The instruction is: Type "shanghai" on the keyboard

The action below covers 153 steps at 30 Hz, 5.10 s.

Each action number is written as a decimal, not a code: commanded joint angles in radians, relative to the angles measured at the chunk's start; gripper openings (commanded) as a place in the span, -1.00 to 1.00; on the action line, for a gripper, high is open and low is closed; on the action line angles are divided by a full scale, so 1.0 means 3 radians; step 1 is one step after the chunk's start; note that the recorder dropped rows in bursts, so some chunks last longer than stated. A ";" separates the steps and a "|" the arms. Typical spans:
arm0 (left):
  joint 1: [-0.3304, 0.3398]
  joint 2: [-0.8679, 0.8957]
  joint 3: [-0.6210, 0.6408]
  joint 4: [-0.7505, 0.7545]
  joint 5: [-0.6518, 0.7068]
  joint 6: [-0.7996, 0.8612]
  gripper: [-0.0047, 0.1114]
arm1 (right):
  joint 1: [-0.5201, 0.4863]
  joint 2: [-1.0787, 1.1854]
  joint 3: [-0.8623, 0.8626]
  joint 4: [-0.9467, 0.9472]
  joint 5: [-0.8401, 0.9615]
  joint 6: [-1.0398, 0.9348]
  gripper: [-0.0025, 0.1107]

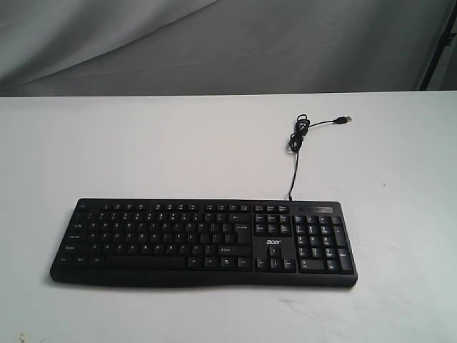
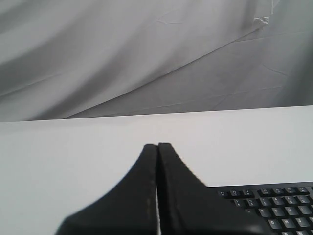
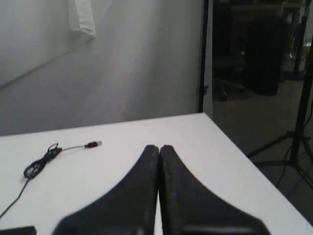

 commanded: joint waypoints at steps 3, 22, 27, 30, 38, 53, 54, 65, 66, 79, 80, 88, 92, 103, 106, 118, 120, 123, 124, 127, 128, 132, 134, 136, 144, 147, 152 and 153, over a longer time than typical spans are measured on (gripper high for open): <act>-0.0021 -0.0008 0.0006 -0.0006 -0.0018 -0.0009 -0.92 | -0.0027 -0.0020 0.0008 -0.0050 -0.0618 -0.0012 -0.96; -0.0021 -0.0008 0.0006 -0.0006 -0.0018 -0.0009 -0.92 | -0.0027 -0.0020 -0.0036 0.0197 -0.2217 0.1569 -0.96; -0.0021 -0.0008 0.0006 -0.0006 -0.0018 -0.0009 -0.92 | -0.0027 0.0249 -0.0556 -0.0791 -0.1940 0.2304 -0.96; -0.0021 -0.0008 0.0006 -0.0006 -0.0018 -0.0009 -0.92 | -0.0027 0.0939 -0.1208 -0.1617 -0.1893 0.2883 -0.96; -0.0021 -0.0008 0.0006 -0.0006 -0.0018 -0.0009 -0.92 | -0.0027 0.2900 -0.2997 -0.4884 -0.2011 0.5137 -0.96; -0.0021 -0.0008 0.0006 -0.0006 -0.0018 -0.0009 -0.92 | 0.0394 0.5041 -0.4147 -0.5984 0.1139 0.3020 -0.96; -0.0021 -0.0008 0.0006 -0.0006 -0.0018 -0.0009 -0.92 | 0.0475 0.5106 -0.4155 -0.5984 0.1554 0.2810 -0.96; -0.0021 -0.0008 0.0006 -0.0006 -0.0018 -0.0009 -0.92 | 0.0403 0.5523 -0.5053 0.0346 0.1857 -0.2050 -0.96; -0.0021 -0.0008 0.0006 -0.0006 -0.0018 -0.0009 -0.92 | 0.0403 0.5546 -0.5104 0.0730 0.2068 -0.2411 -0.96; -0.0021 -0.0008 0.0006 -0.0006 -0.0018 -0.0009 -0.92 | 0.1234 0.5666 -0.5158 0.1973 0.2651 -0.3414 -0.96; -0.0021 -0.0008 0.0006 -0.0006 -0.0018 -0.0009 -0.92 | 0.1376 0.5674 -0.5158 0.1945 0.2594 -0.3414 -0.96; -0.0021 -0.0008 0.0006 -0.0006 -0.0018 -0.0009 -0.92 | 0.2376 0.5998 -0.5158 0.1722 0.2104 -0.2961 -0.96; -0.0021 -0.0008 0.0006 -0.0006 -0.0018 -0.0009 -0.92 | 0.2749 0.6290 -0.5158 0.1576 0.1941 -0.2889 -0.96; -0.0021 -0.0008 0.0006 -0.0006 -0.0018 -0.0009 -0.92 | 0.3376 0.6962 -0.5356 0.1452 0.1673 -0.2699 -0.96; -0.0021 -0.0008 0.0006 -0.0006 -0.0018 -0.0009 -0.92 | 0.3443 0.7182 -0.5669 0.1188 0.1720 -0.2444 -0.96; -0.0021 -0.0008 0.0006 -0.0006 -0.0018 -0.0009 -0.92 | 0.3626 0.8008 -0.6711 0.0961 0.2285 -0.2231 -0.96; -0.0021 -0.0008 0.0006 -0.0006 -0.0018 -0.0009 -0.92 | 0.3658 0.8074 -0.6748 0.0912 0.2272 -0.2212 -0.96; -0.0021 -0.0008 0.0006 -0.0006 -0.0018 -0.0009 -0.92 | 0.3667 0.8109 -0.6748 0.0907 0.2240 -0.2195 -0.96; -0.0021 -0.0008 0.0006 -0.0006 -0.0018 -0.0009 -0.92 | 0.3667 0.8109 -0.6748 0.0907 0.2240 -0.2195 -0.96; -0.0021 -0.0008 0.0006 -0.0006 -0.0018 -0.0009 -0.92 | 0.3667 0.8109 -0.6748 0.0901 0.2235 -0.2195 -0.96; -0.0021 -0.0008 0.0006 -0.0006 -0.0018 -0.0009 -0.92 | 0.3667 0.8109 -0.6748 0.0901 0.2235 -0.2195 -0.96; -0.0021 -0.0008 0.0006 -0.0006 -0.0018 -0.0009 -0.92 | 0.3667 0.8150 -0.6748 0.0901 0.2227 -0.2190 -0.96; -0.0021 -0.0008 0.0006 -0.0006 -0.0018 -0.0009 -0.92 | 0.3667 0.8178 -0.6748 0.0901 0.2227 -0.2190 -0.96; -0.0021 -0.0008 0.0006 -0.0006 -0.0018 -0.0009 -0.92 | 0.3667 0.8187 -0.6748 0.0901 0.2227 -0.2180 -0.96; -0.0021 -0.0008 0.0006 -0.0006 -0.0018 -0.0009 -0.92 | 0.3667 0.8187 -0.6748 0.0901 0.2233 -0.2181 -0.96; -0.0021 -0.0008 0.0006 -0.0006 -0.0018 -0.0009 -0.92 | 0.3667 0.8187 -0.6748 0.0901 0.2240 -0.2181 -0.96; -0.0021 -0.0008 0.0006 -0.0006 -0.0018 -0.0009 -0.92 | 0.3667 0.8230 -0.6748 0.0908 0.2264 -0.2181 -0.96; -0.0021 -0.0008 0.0006 -0.0006 -0.0018 -0.0009 -0.92 | 0.3667 0.8230 -0.6748 0.0908 0.2264 -0.2181 -0.96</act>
